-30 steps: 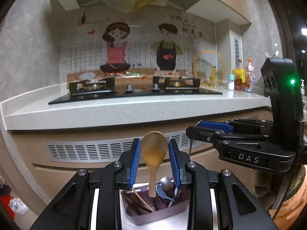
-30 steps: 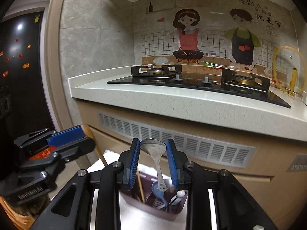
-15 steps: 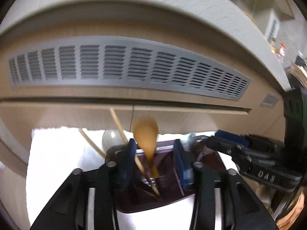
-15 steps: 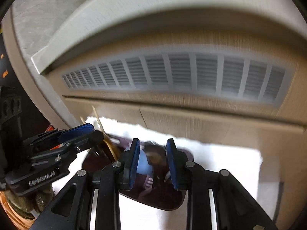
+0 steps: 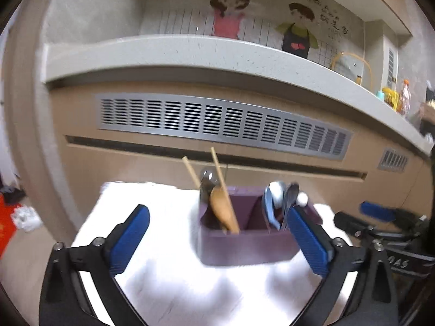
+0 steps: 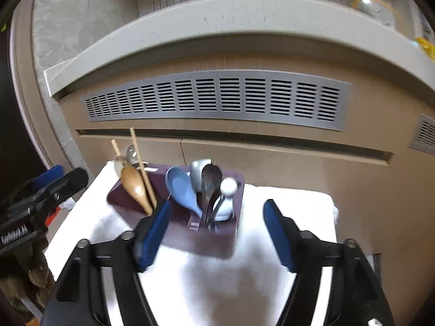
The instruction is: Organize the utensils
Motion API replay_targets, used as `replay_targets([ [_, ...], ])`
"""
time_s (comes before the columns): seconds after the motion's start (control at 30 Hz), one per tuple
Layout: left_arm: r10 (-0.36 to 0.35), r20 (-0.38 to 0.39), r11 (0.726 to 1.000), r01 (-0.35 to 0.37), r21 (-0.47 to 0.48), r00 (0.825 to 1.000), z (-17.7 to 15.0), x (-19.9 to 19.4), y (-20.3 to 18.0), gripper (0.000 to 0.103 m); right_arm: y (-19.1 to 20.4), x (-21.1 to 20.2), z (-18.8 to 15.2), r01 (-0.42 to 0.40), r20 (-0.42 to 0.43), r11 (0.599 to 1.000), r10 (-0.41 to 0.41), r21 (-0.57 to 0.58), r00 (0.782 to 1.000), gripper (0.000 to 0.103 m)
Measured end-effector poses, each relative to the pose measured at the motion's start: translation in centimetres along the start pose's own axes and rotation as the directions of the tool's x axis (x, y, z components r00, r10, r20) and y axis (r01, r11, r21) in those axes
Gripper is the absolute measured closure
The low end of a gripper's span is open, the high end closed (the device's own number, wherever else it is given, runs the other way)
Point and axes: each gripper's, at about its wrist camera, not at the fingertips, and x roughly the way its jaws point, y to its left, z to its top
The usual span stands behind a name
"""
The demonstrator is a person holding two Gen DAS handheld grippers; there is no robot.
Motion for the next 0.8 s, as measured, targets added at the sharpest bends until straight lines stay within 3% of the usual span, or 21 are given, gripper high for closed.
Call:
replay_targets([
  [0.1,0.047,0.018,0.993,-0.048,0.104,0.999,-2.5,-2.8,-1.2,0.0,1.0,-2.5,-2.1,0.045,0.039,0.999,-0.044,-0.024,0.998,0.021],
  [0.17,0.065,0.025,0.99,-0.067,0.123,0.998,-4.0,-4.6,-1.4,0.0,1.8,-4.3,-3.8,0.08,0.069,0.996,-0.077,-0.044,0.995,0.018],
  [0.3,0.073,0.003,0.995,-0.073,0.071,0.997,-6.8,-8.0,-1.0,0.0,2.6,-8.2,-7.6,0.127,0.118,0.991,-0.121,-0.048,0.986,0.01],
  [0.47,0.159,0.06,0.986,-0.162,0.046,0.985,-10.1,-12.3,-0.9,0.0,2.4,-11.4,-11.4,0.159,0.153,0.987,-0.159,0.01,0.975,0.002],
  [0.63,0.135,0.06,0.989,-0.139,0.057,0.989,-11.1,-13.9,-1.6,0.0,2.6,-11.9,-14.1,0.149,0.115,0.989,-0.148,0.0,0.982,0.001],
  [0.8,0.134,0.055,0.986,-0.138,0.093,0.989,-11.4,-14.5,-2.7,0.0,2.3,-13.5,-14.4,0.154,0.156,0.988,-0.157,0.029,0.975,0.001],
])
